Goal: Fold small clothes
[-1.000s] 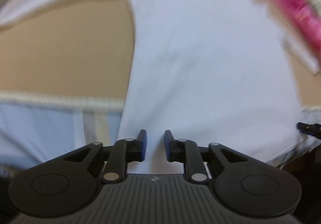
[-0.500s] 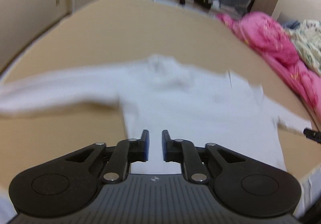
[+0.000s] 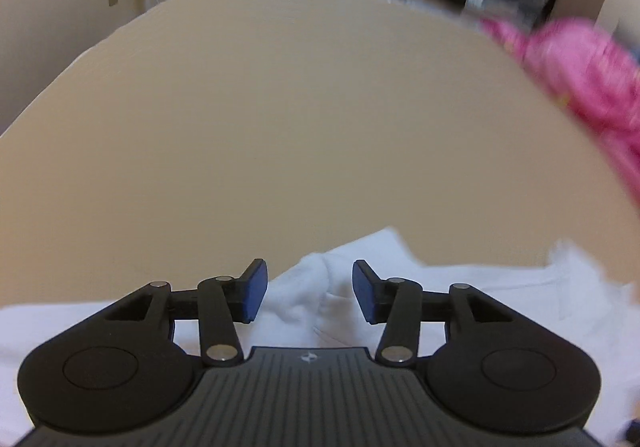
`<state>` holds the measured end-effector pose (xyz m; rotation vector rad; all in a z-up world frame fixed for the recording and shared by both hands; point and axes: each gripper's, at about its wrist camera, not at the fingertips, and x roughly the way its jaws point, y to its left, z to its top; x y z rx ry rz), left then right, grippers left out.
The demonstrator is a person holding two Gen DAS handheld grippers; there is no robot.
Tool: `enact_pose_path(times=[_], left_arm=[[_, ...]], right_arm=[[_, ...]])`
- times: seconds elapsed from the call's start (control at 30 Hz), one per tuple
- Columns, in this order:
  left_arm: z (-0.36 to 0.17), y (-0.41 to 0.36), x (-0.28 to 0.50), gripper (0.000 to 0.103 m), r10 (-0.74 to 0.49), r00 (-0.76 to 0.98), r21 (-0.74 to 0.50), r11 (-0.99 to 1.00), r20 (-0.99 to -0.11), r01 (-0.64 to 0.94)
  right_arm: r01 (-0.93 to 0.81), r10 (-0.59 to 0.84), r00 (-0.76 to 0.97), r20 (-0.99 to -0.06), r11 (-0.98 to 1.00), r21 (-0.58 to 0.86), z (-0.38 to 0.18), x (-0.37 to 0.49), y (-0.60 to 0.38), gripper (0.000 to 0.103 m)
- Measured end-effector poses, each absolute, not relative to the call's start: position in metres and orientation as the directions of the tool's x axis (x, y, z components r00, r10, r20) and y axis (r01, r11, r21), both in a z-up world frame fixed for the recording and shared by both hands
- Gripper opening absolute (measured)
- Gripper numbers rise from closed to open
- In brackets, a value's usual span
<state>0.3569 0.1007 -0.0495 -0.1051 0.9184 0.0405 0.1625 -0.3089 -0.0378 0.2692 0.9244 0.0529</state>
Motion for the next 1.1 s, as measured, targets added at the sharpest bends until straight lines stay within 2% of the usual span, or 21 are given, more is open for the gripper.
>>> enact_pose_path(times=[0.03,0.07,0.13,0.17,0.2,0.23,0.27,0.3,0.4,0.47,0.5,0.53,0.63,0.7,0.73,0.87,0.93,0.97,1.03,1.1], left_arm=[[-0.063,0.098,0.36,0.018,0.012,0.578,-0.039,0.996,-0.816,-0.074],[-0.074,0.098,0.367,0.015,0.029,0.557,-0.008,0.998,-0.83,-0.064],[-0.078,0.096,0.37,0.008,0.072,0.609,0.046,0.997,-0.79,-0.059],[-0.075,0.092,0.369,0.0,0.13,0.639,0.103,0.991,-0.758,-0.08],[-0.074,0.086,0.369,0.0,0.245,0.65,0.207,0.969,-0.72,-0.136],[-0.074,0.083,0.371,0.0,0.313,0.644,0.265,0.948,-0.698,-0.173],[-0.071,0.085,0.37,0.002,0.295,0.644,0.241,0.955,-0.706,-0.173],[-0.064,0.086,0.365,0.004,0.24,0.654,0.179,0.971,-0.717,-0.16],[-0.045,0.082,0.329,0.006,0.08,0.734,0.037,0.997,-0.675,-0.074],[-0.054,0.081,0.313,0.007,-0.027,0.712,-0.051,0.999,-0.702,-0.012],[-0.069,0.079,0.315,0.009,-0.043,0.668,-0.055,0.998,-0.743,0.002],[-0.087,0.078,0.321,0.011,-0.028,0.599,-0.027,1.0,-0.8,0.011],[-0.079,0.071,0.317,0.013,0.029,0.62,0.06,0.998,-0.784,0.03],[-0.057,0.066,0.294,0.017,0.004,0.644,0.036,0.999,-0.765,0.038],[-0.048,0.066,0.259,0.021,-0.03,0.655,0.011,0.998,-0.755,0.058],[-0.017,0.07,0.167,0.023,-0.108,0.664,0.019,0.983,-0.739,0.181],[-0.011,0.075,0.12,0.034,-0.118,0.681,0.054,0.973,-0.723,0.226],[-0.008,0.079,0.099,0.036,-0.11,0.691,0.078,0.969,-0.715,0.235],[-0.008,0.094,0.059,0.042,-0.107,0.696,0.086,0.968,-0.71,0.236],[-0.009,0.102,0.035,0.046,-0.097,0.711,0.103,0.967,-0.696,0.234]], right_arm=[[0.068,0.164,0.602,-0.781,0.964,0.255,-0.039,0.163,-0.309,0.033],[0.067,0.165,0.601,-0.782,0.965,0.255,-0.038,0.165,-0.308,0.033],[0.071,0.153,0.601,-0.784,0.967,0.243,-0.039,0.172,-0.312,0.033],[0.079,0.142,0.605,-0.784,0.968,0.237,-0.039,0.173,-0.315,0.033],[0.09,0.131,0.607,-0.784,0.969,0.231,-0.039,0.174,-0.318,0.033],[0.105,0.119,0.607,-0.786,0.968,0.227,-0.039,0.175,-0.322,0.033],[0.125,0.108,0.604,-0.79,0.966,0.228,-0.04,0.176,-0.327,0.033],[0.145,0.1,0.6,-0.794,0.962,0.23,-0.041,0.177,-0.331,0.033],[0.209,0.088,0.584,-0.807,0.944,0.254,-0.047,0.18,-0.344,0.033],[0.234,0.092,0.576,-0.812,0.934,0.272,-0.051,0.18,-0.348,0.033],[0.239,0.097,0.568,-0.817,0.931,0.276,-0.054,0.18,-0.348,0.033],[0.24,0.096,0.551,-0.829,0.933,0.268,-0.058,0.181,-0.347,0.033],[0.244,0.079,0.522,-0.849,0.94,0.238,-0.065,0.178,-0.343,0.033],[0.264,0.076,0.534,-0.842,0.931,0.252,-0.063,0.173,-0.348,0.033],[0.288,0.064,0.542,-0.838,0.923,0.257,-0.061,0.17,-0.353,0.032],[0.432,-0.05,0.586,-0.809,0.864,0.259,-0.047,0.154,-0.388,0.033],[0.472,-0.051,0.617,-0.785,0.823,0.317,-0.041,0.142,-0.408,0.032],[0.478,-0.043,0.631,-0.774,0.808,0.344,-0.039,0.137,-0.414,0.03],[0.472,-0.031,0.665,-0.746,0.792,0.388,-0.035,0.126,-0.427,0.02],[0.471,-0.047,0.692,-0.721,0.786,0.401,-0.03,0.116,-0.439,0.02]])
